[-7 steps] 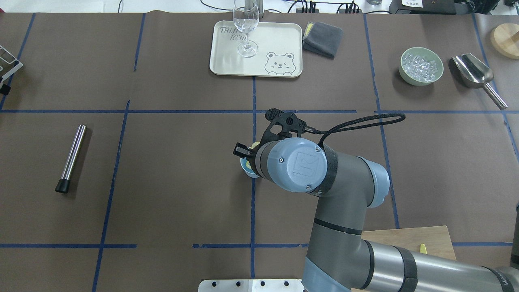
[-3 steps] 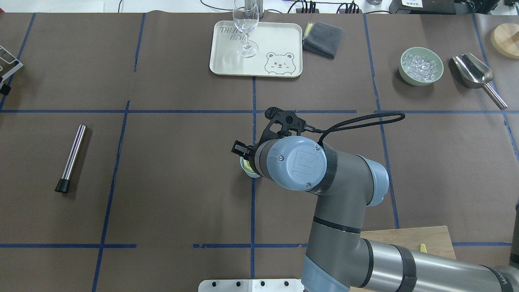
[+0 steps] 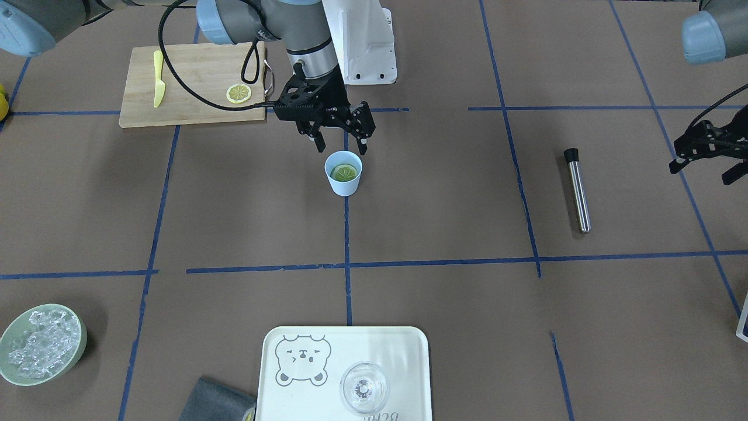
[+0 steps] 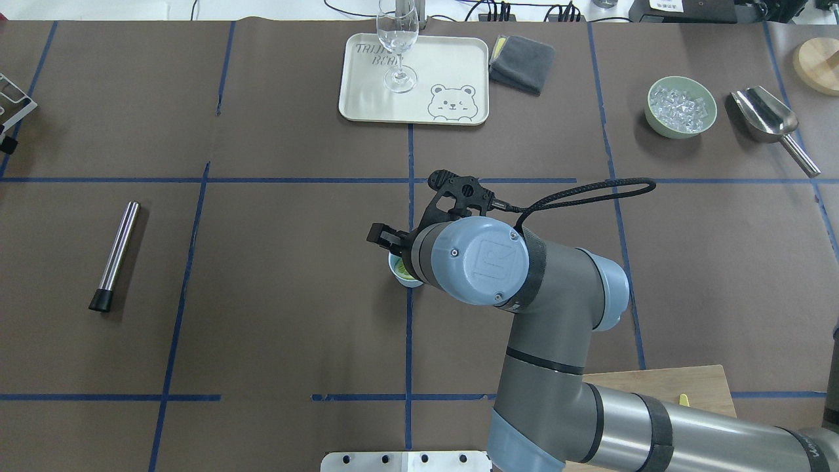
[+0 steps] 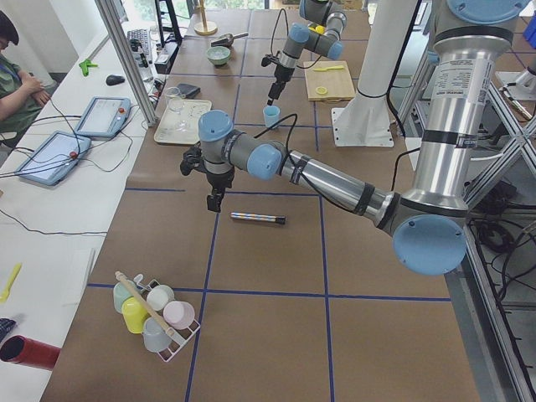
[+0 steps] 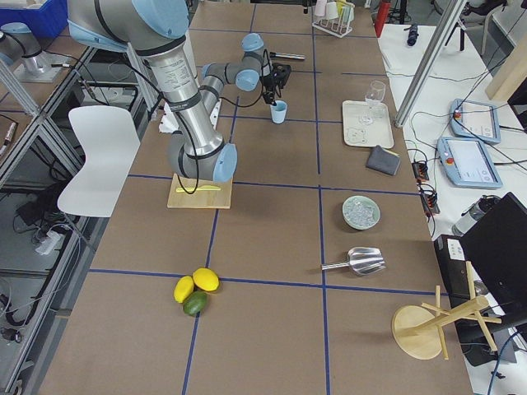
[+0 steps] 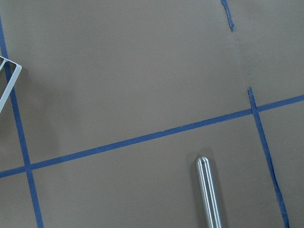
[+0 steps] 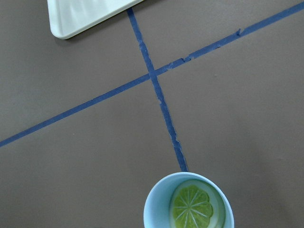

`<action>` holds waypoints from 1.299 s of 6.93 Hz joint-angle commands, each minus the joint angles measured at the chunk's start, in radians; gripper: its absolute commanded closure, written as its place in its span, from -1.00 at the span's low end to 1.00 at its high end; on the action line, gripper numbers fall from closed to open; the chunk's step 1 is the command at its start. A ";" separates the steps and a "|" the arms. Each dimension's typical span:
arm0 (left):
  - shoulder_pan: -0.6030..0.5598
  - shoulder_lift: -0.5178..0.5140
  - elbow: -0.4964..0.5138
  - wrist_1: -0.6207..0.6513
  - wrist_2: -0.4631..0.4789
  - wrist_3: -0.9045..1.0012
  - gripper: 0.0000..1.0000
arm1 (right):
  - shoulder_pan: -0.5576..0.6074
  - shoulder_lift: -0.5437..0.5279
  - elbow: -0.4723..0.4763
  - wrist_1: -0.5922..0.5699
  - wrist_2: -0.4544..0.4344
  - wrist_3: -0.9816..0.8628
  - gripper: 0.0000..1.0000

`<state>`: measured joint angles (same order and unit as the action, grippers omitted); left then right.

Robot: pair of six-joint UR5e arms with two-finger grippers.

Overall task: Squeeze lemon into cup
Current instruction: 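Raise the right arm away from the cup while the left gripper reaches the steel muddler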

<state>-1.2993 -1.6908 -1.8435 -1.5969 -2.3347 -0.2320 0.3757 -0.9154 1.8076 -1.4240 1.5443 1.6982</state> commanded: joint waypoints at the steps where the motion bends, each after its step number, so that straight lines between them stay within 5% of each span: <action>1: 0.027 -0.001 0.004 0.000 0.001 -0.016 -1.00 | 0.096 -0.041 0.077 -0.115 0.180 -0.024 -1.00; 3: 0.154 -0.030 0.023 0.000 0.006 -0.154 -1.00 | 0.153 -0.117 0.285 -0.429 0.226 -0.330 -1.00; 4: 0.179 -0.041 0.047 0.000 0.006 -0.191 -1.00 | 0.191 -0.156 0.339 -0.488 0.231 -0.465 -1.00; 6: 0.228 -0.046 0.175 -0.119 0.012 -0.202 -1.00 | 0.323 -0.241 0.390 -0.477 0.411 -0.573 -1.00; 9: 0.340 -0.049 0.283 -0.305 0.073 -0.431 -1.00 | 0.373 -0.295 0.427 -0.472 0.455 -0.615 -1.00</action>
<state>-1.0023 -1.7381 -1.5845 -1.8512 -2.3036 -0.5738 0.7372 -1.2017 2.2284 -1.8971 1.9897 1.0920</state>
